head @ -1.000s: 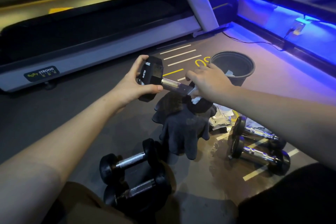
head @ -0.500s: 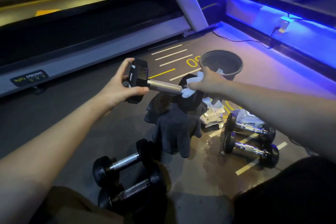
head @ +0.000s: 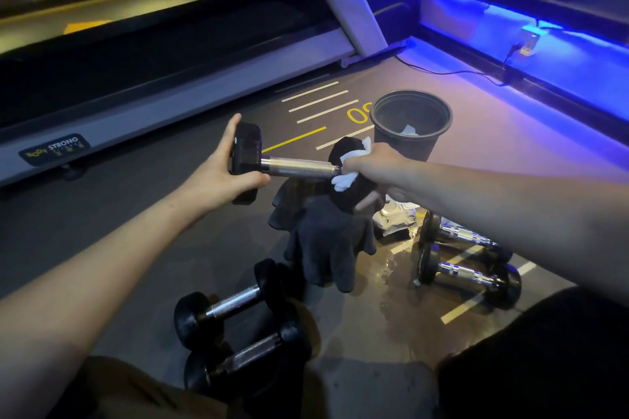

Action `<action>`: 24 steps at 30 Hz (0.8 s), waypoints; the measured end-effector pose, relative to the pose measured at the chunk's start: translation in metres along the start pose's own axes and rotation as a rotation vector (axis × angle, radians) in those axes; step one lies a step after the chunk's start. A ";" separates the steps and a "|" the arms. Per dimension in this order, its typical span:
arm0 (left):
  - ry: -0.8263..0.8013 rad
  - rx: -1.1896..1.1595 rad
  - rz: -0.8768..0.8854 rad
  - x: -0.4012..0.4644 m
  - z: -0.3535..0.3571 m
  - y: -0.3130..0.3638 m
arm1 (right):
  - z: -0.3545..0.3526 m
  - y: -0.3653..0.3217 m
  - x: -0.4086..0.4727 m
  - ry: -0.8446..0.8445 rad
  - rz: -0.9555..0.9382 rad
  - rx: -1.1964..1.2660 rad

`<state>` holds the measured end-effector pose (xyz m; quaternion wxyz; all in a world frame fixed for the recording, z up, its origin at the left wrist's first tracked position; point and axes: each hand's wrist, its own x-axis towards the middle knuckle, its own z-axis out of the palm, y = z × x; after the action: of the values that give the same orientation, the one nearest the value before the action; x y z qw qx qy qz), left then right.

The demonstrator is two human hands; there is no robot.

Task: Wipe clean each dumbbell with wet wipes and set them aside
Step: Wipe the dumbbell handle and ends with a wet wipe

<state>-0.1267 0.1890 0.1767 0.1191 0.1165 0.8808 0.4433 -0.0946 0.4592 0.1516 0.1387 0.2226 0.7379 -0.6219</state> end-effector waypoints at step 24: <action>0.207 0.140 0.241 0.012 0.066 0.051 | -0.064 0.003 -0.045 0.343 -0.249 -0.086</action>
<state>-0.1119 0.2715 0.1786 -0.0346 0.1828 0.8967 0.4017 -0.0497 0.5151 0.1828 -0.0573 0.2259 0.7985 -0.5551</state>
